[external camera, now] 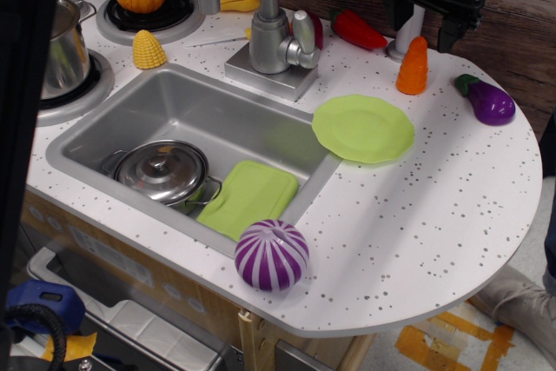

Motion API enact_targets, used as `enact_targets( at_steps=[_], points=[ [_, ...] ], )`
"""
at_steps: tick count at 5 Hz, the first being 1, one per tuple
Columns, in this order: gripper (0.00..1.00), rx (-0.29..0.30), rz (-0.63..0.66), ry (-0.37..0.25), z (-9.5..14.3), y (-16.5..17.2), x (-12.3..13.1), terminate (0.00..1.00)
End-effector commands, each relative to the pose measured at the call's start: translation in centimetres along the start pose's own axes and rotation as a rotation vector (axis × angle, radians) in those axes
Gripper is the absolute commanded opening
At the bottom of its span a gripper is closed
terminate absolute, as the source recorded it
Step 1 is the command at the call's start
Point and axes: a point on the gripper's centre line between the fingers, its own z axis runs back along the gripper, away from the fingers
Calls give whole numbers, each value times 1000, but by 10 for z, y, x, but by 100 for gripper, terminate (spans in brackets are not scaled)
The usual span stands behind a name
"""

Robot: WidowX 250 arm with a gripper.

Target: Put carrot on plate

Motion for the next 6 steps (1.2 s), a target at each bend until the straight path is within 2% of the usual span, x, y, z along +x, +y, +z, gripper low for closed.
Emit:
enact_targets(
  at_steps=[1,5,6],
  points=[
    [100,0,0,0,0,0,0,0],
    [100,-12,-4,-81,-24,10,11,0],
    [100,3,3,-94,-26,11,13,0]
  ],
)
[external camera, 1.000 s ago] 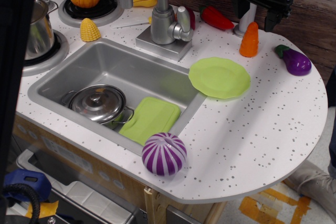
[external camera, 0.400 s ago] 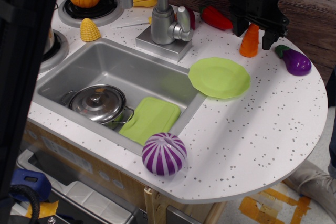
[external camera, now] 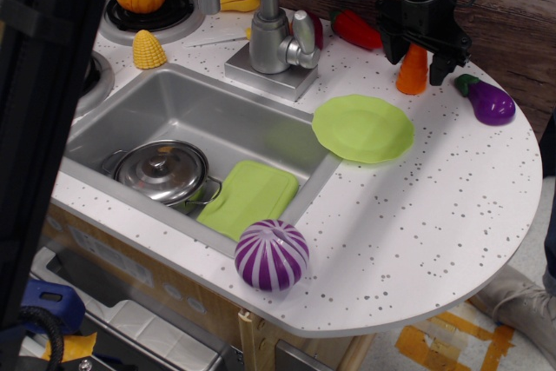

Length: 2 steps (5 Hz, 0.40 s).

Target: Put carrot on plate

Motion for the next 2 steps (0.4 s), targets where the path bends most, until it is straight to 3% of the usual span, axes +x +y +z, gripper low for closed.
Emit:
enact_targets(
  at_steps=[1,2],
  points=[
    [0,35,15,-81,21,9,19,0],
    [0,54,25,-73,31,5,14,0]
  ],
)
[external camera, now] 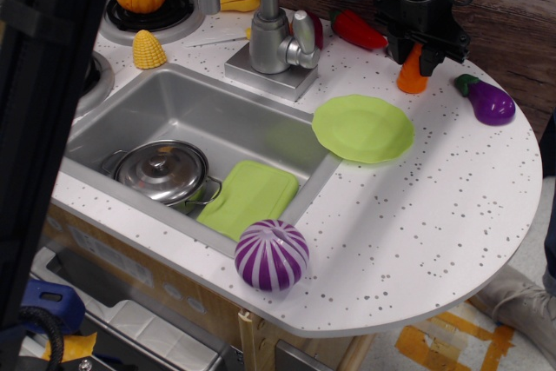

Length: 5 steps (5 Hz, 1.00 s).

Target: Put carrot on plate

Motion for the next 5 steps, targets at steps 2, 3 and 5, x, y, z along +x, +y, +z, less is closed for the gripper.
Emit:
enact_targets(
  at_steps=[2,3,5],
  points=[
    [0,80,-11,5,68,7,4,0],
    [0,103,-3,32,80,9,-9,0],
    [0,77,30,73,80,14,-43,0]
  ],
)
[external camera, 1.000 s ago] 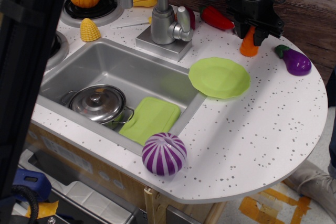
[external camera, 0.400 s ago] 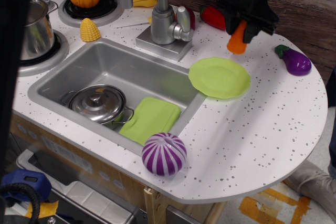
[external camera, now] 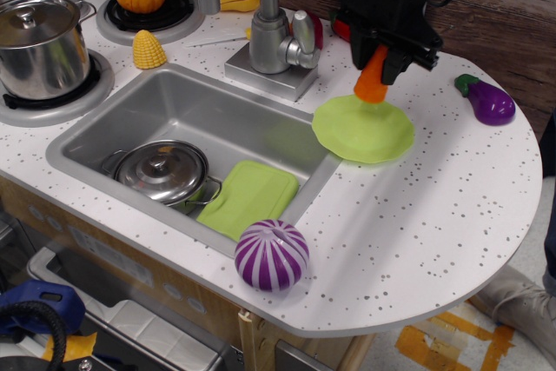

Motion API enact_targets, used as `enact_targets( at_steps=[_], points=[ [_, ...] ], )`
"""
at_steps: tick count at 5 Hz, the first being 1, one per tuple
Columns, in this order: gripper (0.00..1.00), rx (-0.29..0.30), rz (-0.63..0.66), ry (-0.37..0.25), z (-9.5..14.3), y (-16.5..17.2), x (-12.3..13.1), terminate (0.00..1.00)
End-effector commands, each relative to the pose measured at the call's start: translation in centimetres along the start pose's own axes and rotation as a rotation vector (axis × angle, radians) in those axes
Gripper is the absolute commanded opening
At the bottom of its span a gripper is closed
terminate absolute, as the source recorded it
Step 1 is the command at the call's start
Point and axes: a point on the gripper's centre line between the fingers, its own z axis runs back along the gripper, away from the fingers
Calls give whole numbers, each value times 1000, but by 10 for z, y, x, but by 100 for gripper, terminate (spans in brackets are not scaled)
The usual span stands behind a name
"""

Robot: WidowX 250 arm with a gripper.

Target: Put carrot on plate

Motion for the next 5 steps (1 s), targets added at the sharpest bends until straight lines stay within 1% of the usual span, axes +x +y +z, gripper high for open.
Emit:
enact_targets(
  at_steps=[1,2,3,4,5],
  points=[
    [0,-14,42,-76,25,6,-3,0],
    [100,-23,55,-96,17,2,-8,0],
    [100,-40,87,-114,17,-5,-10,0],
    [100,-40,87,-114,17,-5,-10,0],
    [100,-40,87,-114,17,-5,-10,100]
  ],
)
